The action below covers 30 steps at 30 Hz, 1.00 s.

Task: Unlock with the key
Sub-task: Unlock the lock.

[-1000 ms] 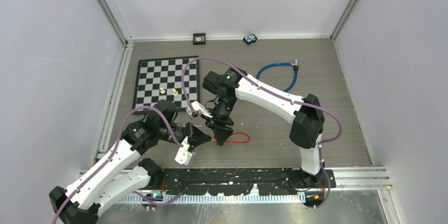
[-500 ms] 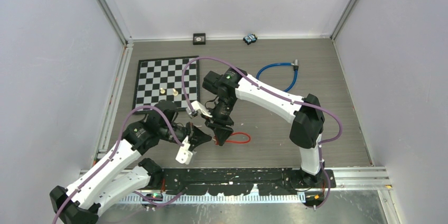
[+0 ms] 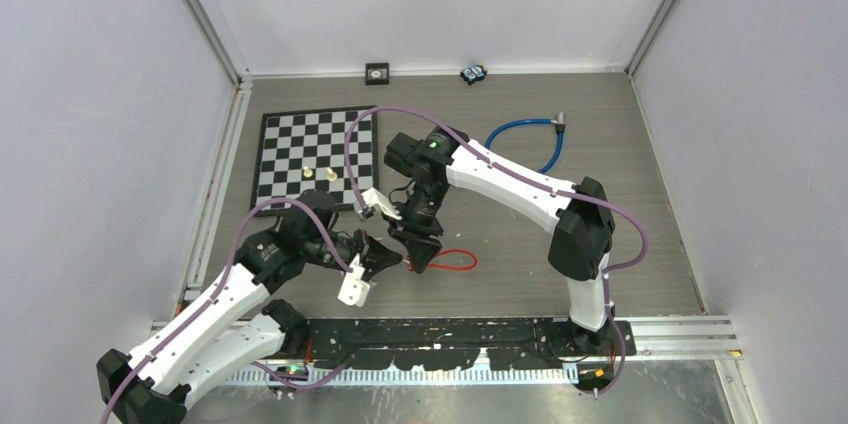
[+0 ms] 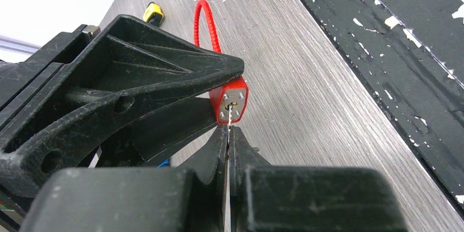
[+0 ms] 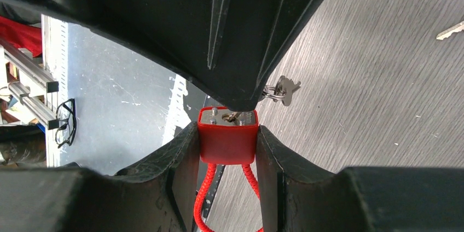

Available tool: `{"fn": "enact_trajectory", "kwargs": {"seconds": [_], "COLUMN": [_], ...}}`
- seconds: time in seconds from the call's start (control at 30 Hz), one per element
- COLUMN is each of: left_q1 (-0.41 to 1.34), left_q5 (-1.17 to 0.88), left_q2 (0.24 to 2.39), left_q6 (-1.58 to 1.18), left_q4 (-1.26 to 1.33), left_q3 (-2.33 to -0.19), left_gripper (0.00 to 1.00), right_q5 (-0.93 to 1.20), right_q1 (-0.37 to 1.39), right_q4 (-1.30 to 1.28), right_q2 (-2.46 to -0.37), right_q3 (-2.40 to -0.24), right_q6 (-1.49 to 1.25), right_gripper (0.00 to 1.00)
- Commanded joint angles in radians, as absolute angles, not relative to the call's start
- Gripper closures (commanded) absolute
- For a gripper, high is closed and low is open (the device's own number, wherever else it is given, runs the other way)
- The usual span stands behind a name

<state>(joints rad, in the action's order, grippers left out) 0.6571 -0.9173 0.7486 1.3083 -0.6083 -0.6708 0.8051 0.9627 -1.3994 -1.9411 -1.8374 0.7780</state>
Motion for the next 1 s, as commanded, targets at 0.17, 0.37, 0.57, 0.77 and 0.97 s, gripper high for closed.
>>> {"fn": "enact_trajectory", "kwargs": {"seconds": [0.17,0.37,0.57,0.77,0.97], "left_q1": [0.661,0.661,0.660,0.660,0.660], "left_q5": [-0.900,-0.937,-0.921,-0.896,-0.913], "left_q2": [0.751,0.751,0.729,0.703,0.699], "left_q6": [1.266,1.268,1.292,1.297,1.318], "left_q4": [-0.492,-0.497,-0.485,-0.445,-0.438], "left_q3": [-0.658,-0.657,-0.641,-0.629,-0.623], "left_gripper": [1.00,1.00,1.00,1.00,1.00], "right_q5": [0.838,0.832,0.892,0.957,0.975], "right_q1": [0.960,0.956,0.927,0.914,0.913], "right_q4": [-1.281,-1.262,-1.243,-1.234,-1.233], "right_q2": [-1.916,-1.917,-1.921,-1.942,-1.958], "right_q3": [-1.866,-1.865,-1.854,-1.845,-1.849], "right_q6": [0.658,0.630,0.598,0.579,0.574], "right_gripper": [1.00,1.00,1.00,0.99,1.00]}}
